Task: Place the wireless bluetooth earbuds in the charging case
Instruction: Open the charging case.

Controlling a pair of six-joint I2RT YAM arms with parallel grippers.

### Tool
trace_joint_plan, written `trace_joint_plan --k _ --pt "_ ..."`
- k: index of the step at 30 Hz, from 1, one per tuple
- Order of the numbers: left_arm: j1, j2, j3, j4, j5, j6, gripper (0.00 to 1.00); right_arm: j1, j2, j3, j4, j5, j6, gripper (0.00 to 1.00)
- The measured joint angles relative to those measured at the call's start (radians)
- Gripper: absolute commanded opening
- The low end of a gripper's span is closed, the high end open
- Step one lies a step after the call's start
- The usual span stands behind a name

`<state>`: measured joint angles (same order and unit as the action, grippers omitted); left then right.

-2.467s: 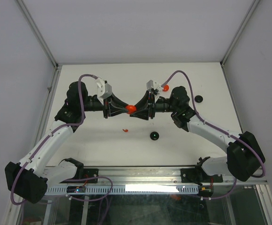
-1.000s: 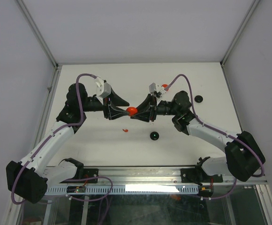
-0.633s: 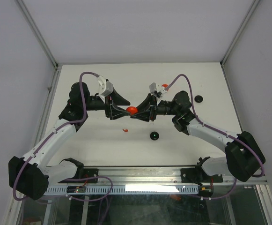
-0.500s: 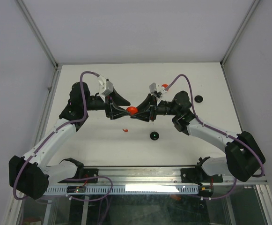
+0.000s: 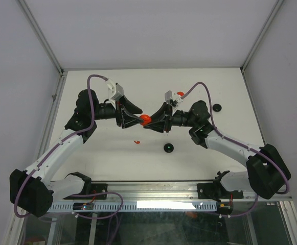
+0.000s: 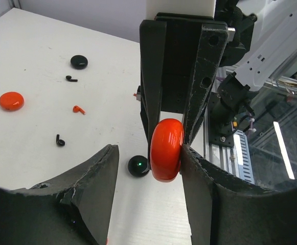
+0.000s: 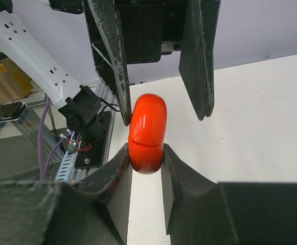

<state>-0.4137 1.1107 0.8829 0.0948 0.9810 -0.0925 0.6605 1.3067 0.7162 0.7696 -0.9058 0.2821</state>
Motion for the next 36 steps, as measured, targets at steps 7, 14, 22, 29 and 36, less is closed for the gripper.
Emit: trace_joint_plan --k 7,14,22,29,36 --pt "0.0 0.002 0.0 0.019 -0.062 -0.054 0.53 -0.002 -0.025 -0.022 -0.029 0.004 -0.003 0.0" --pt "-0.006 0.008 0.0 0.026 -0.114 -0.107 0.59 0.0 -0.073 -0.052 -0.032 0.0 -0.003 0.0" --pt "-0.005 -0.063 -0.024 0.012 -0.2 -0.157 0.8 0.001 -0.137 -0.098 -0.071 0.042 -0.057 0.0" --pt "-0.006 -0.125 -0.032 -0.071 -0.356 -0.229 0.87 0.001 -0.244 -0.206 -0.156 0.134 -0.126 0.0" --pt "-0.032 -0.134 -0.105 -0.173 -0.521 -0.276 0.87 0.002 -0.323 -0.33 -0.179 0.317 -0.195 0.0"
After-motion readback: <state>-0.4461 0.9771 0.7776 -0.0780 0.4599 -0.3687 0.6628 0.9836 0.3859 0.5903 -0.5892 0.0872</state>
